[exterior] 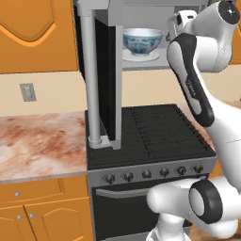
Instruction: Pick the lemon from the sink and place it in the bowl. Then pick the bowl and place it in the microwave. Then close the microwave door and press the start button.
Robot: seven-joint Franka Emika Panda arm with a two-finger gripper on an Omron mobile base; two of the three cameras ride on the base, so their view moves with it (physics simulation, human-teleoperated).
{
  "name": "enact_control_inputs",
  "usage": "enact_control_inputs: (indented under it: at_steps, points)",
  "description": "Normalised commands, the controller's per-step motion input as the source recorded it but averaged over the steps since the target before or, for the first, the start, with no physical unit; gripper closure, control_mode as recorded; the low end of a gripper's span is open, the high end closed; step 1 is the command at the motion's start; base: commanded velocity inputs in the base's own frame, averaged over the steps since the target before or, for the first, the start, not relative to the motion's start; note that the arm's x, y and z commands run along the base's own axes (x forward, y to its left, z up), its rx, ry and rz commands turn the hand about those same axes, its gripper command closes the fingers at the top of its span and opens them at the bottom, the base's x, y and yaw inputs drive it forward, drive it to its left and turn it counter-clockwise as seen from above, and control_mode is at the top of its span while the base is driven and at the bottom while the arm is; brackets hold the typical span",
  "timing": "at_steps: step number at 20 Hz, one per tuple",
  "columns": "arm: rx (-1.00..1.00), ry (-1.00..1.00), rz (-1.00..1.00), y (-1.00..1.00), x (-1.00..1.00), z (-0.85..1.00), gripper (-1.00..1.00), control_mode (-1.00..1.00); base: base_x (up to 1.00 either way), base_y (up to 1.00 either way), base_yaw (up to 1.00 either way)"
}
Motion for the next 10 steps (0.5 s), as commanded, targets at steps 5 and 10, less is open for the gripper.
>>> enact_control_inputs:
  at_steps: [5,10]
  points:
    - [0.21,-0.15,0.22,0.0,-1.0,0.09,-1.0,-1.0,0.0,0.0,0.0]
    - [0.2,-0.13,0.28,0.0,-1.0,0.32,-1.0,-1.0,0.0,0.0,0.0]
